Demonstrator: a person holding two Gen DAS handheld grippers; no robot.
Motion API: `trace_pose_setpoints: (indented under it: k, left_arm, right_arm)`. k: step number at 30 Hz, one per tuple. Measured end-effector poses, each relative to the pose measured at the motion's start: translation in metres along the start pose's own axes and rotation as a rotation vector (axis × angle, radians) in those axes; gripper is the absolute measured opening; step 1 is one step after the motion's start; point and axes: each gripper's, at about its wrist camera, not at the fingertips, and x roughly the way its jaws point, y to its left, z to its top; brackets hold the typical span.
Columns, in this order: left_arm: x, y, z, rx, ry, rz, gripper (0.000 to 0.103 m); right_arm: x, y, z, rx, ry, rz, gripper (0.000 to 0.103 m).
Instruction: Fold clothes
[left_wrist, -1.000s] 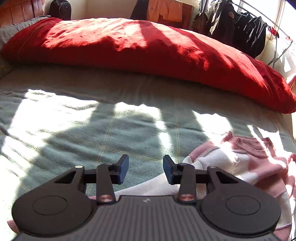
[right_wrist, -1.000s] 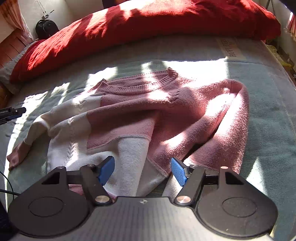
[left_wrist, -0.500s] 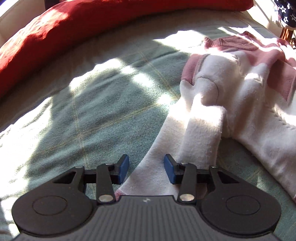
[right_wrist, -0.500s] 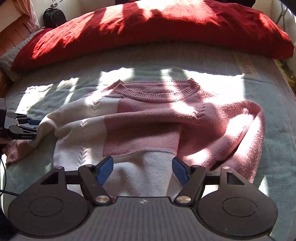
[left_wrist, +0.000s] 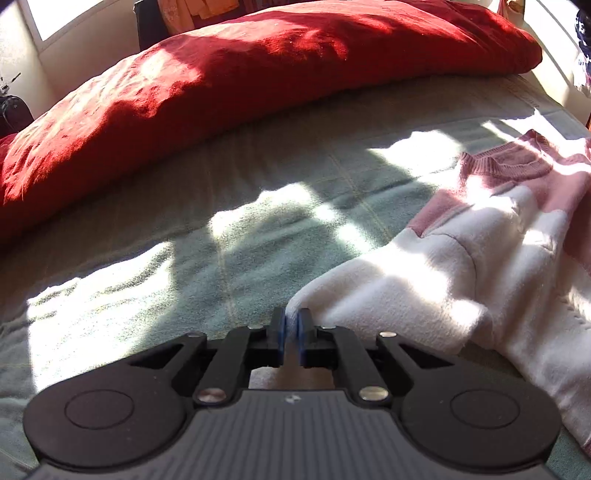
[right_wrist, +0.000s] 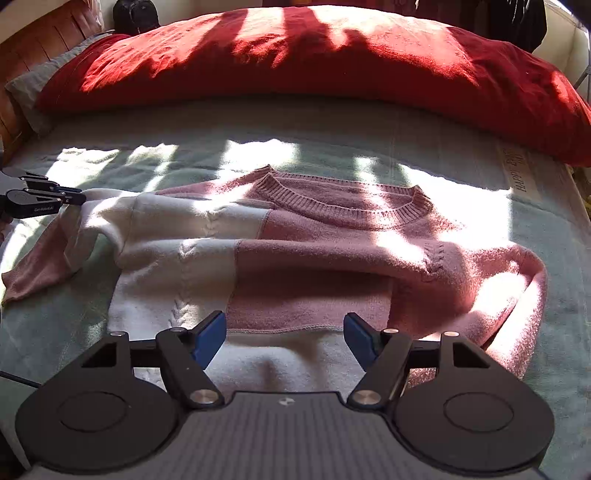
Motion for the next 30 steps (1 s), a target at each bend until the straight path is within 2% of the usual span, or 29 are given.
trace_pose_setpoints:
  k: [1, 4, 7, 9, 12, 14, 15, 17, 21, 26, 28, 29, 30]
  left_arm:
    - [0.006, 0.001, 0.001, -0.008, 0.027, 0.005, 0.010]
    - [0.017, 0.006, 0.002, -0.049, 0.079, 0.022, 0.011]
    - [0.006, 0.015, 0.006, -0.134, 0.007, -0.006, 0.012]
    - [0.002, 0.013, 0.017, -0.138, -0.037, -0.035, 0.019]
    - [0.007, -0.002, 0.040, -0.101, -0.077, -0.118, 0.022]
    - [0.014, -0.023, 0.053, -0.039, -0.108, -0.186, 0.025]
    - [0.019, -0.034, 0.057, -0.002, -0.121, -0.199, 0.029]
    - [0.030, -0.058, 0.064, 0.076, -0.139, -0.212, 0.031]
    - [0.053, -0.090, 0.063, 0.198, -0.069, -0.235, 0.033]
    - [0.077, -0.095, 0.056, 0.192, 0.052, -0.250, 0.042]
    - [0.077, -0.098, 0.061, 0.194, 0.084, -0.237, 0.041]
    - [0.076, -0.101, 0.064, 0.203, 0.096, -0.233, 0.034]
    - [0.075, -0.104, 0.066, 0.215, 0.098, -0.235, 0.016]
  right_arm:
    - [0.001, 0.001, 0.000, 0.002, 0.003, 0.004, 0.074]
    - [0.002, 0.005, 0.001, -0.006, 0.005, 0.010, 0.074]
    - [0.001, 0.009, 0.001, -0.030, -0.001, 0.010, 0.074]
    - [0.001, 0.009, 0.001, -0.031, -0.002, 0.008, 0.075]
    - [0.004, 0.006, 0.001, 0.002, -0.004, 0.023, 0.075]
    - [0.006, 0.007, 0.001, 0.017, -0.005, 0.030, 0.075]
    - [0.007, 0.007, 0.001, 0.021, -0.005, 0.035, 0.075]
    - [0.008, 0.009, 0.001, 0.021, -0.004, 0.037, 0.075]
    - [0.008, 0.007, -0.002, 0.016, -0.008, 0.035, 0.075]
    - [0.012, 0.002, -0.008, 0.052, 0.007, 0.058, 0.075]
    - [0.014, 0.003, -0.011, 0.057, 0.009, 0.069, 0.075]
    - [0.015, 0.004, -0.012, 0.059, 0.011, 0.076, 0.075]
    - [0.015, 0.004, -0.013, 0.061, 0.011, 0.080, 0.075]
